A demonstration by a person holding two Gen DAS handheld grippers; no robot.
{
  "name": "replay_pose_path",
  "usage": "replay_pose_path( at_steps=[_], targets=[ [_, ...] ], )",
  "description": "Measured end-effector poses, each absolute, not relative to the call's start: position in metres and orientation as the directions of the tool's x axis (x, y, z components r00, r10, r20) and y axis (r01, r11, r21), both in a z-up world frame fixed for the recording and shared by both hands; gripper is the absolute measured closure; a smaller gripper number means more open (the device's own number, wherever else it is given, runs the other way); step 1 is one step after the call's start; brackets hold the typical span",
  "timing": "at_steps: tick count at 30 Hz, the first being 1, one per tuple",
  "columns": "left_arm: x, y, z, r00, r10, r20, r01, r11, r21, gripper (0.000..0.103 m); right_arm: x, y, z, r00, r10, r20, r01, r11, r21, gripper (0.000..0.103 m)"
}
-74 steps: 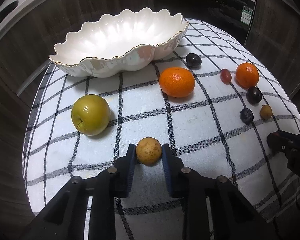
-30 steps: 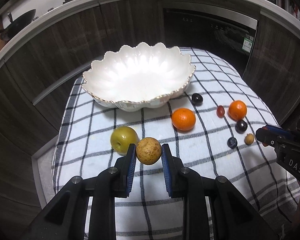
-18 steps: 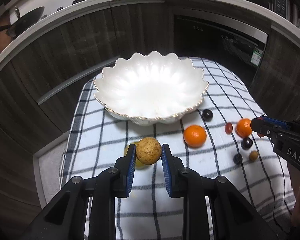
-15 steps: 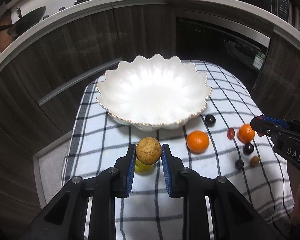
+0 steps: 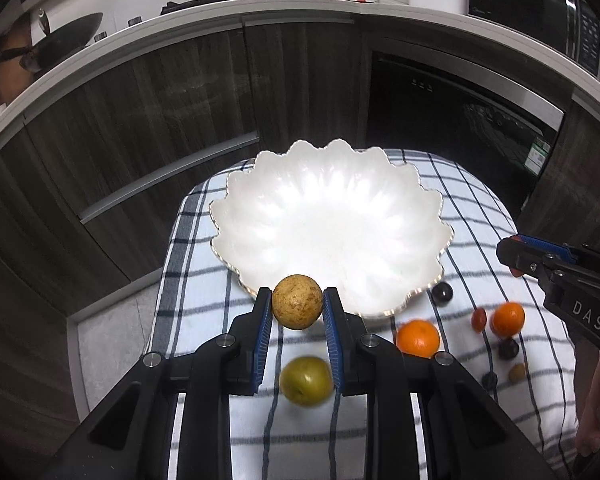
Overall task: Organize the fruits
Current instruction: 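Carry the brown fruit and red grape over the white bowl with both tools, then open both tools to drop the brown fruit and red grape into the bowl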
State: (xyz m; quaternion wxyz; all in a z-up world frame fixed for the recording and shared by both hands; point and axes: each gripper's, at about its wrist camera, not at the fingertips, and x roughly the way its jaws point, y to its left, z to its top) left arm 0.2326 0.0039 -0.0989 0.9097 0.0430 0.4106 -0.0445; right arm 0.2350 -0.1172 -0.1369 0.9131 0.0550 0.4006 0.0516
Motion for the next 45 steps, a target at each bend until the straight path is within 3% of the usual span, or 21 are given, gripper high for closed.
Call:
replay_pose_path(
  at_steps=[38,40,45],
  targets=[
    [0.341,0.018,-0.132,0.600,-0.040,-0.799,0.106,0.994,0.030,0.076,0.350,-0.101,-0.160,0.614,0.125,-0.779,-0.064,0.992,0.108,0.083],
    [0.342,0.018,-0.133,0.597,-0.040,-0.801,0.109,0.994,0.032,0.074,0.351,-0.102,-0.164,0.606,0.126,-0.785,-0.060,0.992,0.113,0.083],
    [0.342,0.016,-0.133,0.596,-0.035,-0.802,0.110,0.993,0.038,0.056,0.351,-0.103,-0.168,0.604,0.133,-0.786,-0.065,0.991,0.117,0.083]
  ],
)
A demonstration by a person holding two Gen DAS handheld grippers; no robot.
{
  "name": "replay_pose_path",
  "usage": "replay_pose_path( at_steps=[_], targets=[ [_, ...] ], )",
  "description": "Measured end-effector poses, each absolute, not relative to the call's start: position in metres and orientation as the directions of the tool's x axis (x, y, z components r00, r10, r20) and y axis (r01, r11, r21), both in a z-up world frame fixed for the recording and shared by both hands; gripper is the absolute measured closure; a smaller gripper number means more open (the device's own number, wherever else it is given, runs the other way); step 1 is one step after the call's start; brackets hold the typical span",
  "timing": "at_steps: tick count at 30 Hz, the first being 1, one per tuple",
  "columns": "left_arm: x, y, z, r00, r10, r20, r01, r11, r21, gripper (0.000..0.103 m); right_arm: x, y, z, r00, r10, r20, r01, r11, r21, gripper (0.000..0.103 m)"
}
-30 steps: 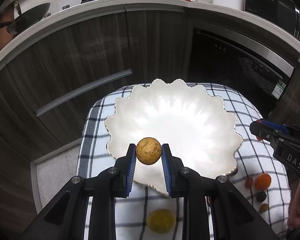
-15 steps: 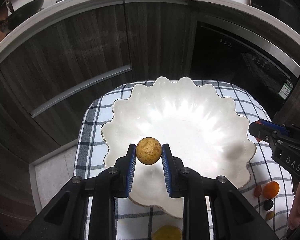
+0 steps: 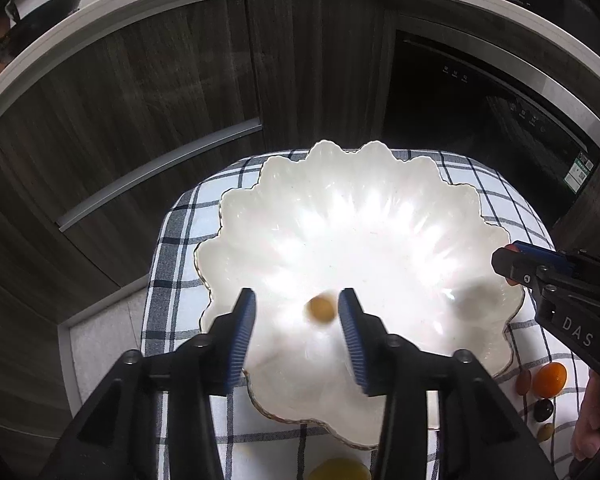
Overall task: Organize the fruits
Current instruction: 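Open both tools to drop the brown fruit and red grape into the bowl, then withdraw both tools from the bowl toward the remaining fruits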
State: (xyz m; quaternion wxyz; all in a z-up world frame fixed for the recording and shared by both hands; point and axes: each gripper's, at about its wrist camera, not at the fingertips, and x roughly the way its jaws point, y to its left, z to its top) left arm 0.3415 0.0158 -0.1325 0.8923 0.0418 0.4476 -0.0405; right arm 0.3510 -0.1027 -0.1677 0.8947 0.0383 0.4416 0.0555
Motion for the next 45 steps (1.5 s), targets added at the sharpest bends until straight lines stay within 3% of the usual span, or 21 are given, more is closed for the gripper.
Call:
replay_pose_path(
  at_steps=[2,6,10,17,45],
  targets=[
    [0.341,0.015,-0.131,0.599,-0.028,-0.800,0.103,0.994,0.043,0.052,0.353,-0.104,-0.169,0.600,0.137,-0.788,-0.067,0.990,0.121,0.082],
    [0.339,0.014,-0.126,0.615,-0.016,-0.789,0.099,0.993,0.057,0.042,0.351,-0.107,-0.164,0.619,0.118,-0.777,-0.052,0.993,0.109,0.056],
    [0.337,0.013,-0.120,0.626,-0.008,-0.780,0.089,0.994,0.061,0.035,0.348,-0.111,-0.157,0.637,0.098,-0.764,-0.032,0.994,0.101,0.045],
    [0.330,0.012,-0.105,0.643,-0.012,-0.766,0.079,0.996,0.051,0.027,0.343,-0.116,-0.140,0.660,0.088,-0.746,-0.020,0.995,0.100,0.045],
    [0.284,-0.017,-0.067,0.685,-0.051,-0.727,0.119,0.992,0.042,0.027,0.285,-0.145,-0.101,0.732,0.040,-0.681,0.033,0.995,0.093,0.045]
  ],
)
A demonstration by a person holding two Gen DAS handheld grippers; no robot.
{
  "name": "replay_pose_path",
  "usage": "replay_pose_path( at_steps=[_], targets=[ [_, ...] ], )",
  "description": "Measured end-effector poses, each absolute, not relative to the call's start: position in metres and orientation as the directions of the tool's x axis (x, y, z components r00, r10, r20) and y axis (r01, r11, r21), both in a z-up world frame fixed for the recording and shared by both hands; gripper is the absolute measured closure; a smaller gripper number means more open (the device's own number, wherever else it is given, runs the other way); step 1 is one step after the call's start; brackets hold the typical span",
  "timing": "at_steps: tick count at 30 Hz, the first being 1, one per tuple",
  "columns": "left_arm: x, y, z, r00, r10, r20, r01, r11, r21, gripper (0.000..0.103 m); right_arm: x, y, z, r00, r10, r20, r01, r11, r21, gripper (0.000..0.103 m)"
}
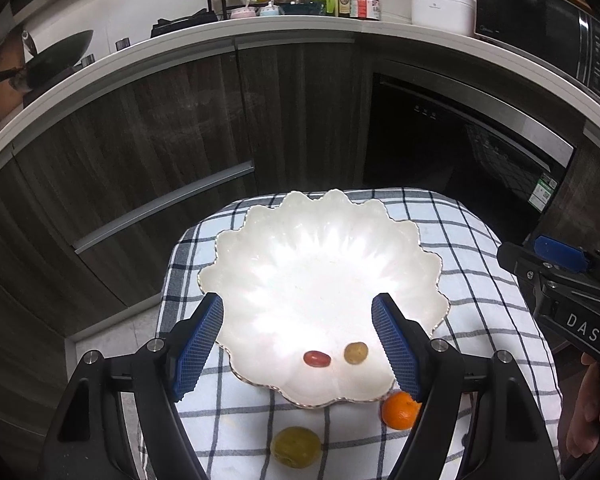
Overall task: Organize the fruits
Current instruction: 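Withdraw both tools from the bowl toward the remaining fruits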
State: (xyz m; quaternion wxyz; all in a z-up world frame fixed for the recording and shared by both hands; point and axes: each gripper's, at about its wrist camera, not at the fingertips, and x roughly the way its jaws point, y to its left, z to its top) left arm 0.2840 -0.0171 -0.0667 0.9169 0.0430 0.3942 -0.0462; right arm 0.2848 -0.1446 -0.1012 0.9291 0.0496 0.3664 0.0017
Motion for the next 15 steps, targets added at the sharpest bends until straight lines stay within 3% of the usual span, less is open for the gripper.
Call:
replay_pose_path(
  at_steps=[15],
  targets=[
    [0.264,-0.047,-0.078,0.669,-0.093,-0.738,0.188,0.981,0.047,0.027,0.255,-0.171,-0.111,0.728,0.001,-0.685,0.083,0.992,0.090,0.045]
  ],
)
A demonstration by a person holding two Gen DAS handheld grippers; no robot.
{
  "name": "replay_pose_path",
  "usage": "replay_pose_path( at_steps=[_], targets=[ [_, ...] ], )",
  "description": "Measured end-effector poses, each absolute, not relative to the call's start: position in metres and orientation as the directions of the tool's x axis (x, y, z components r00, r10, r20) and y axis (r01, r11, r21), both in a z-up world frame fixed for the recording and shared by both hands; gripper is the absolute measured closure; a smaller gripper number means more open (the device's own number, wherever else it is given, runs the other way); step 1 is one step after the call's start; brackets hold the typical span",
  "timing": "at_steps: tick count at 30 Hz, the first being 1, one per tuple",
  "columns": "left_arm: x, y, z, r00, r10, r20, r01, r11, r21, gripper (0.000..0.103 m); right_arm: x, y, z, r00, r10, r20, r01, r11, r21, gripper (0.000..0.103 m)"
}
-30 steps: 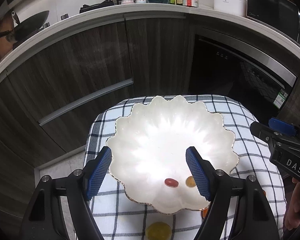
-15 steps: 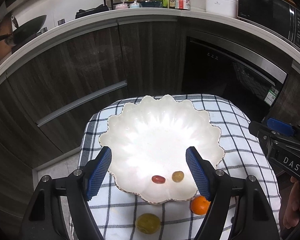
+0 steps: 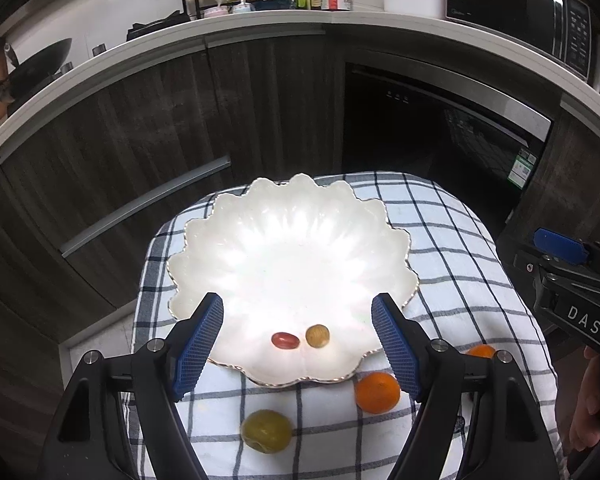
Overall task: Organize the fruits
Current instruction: 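Withdraw both tools from the bowl toward the remaining fruits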
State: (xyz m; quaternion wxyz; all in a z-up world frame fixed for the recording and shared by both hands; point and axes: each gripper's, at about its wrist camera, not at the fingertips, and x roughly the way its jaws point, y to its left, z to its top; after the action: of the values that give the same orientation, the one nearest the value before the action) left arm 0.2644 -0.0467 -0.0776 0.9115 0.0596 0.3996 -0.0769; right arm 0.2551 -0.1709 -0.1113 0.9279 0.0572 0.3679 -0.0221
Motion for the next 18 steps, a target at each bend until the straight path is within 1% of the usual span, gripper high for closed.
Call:
replay_pose_path(
  at_steps=[18],
  targets=[
    [0.240,-0.071,-0.090,0.657,-0.133,-0.742,0.251,0.967,0.049,0.027,0.225,-0.192,-0.125,0.715,-0.028,-0.698,0.127,0.988,0.090,0.045]
  ],
)
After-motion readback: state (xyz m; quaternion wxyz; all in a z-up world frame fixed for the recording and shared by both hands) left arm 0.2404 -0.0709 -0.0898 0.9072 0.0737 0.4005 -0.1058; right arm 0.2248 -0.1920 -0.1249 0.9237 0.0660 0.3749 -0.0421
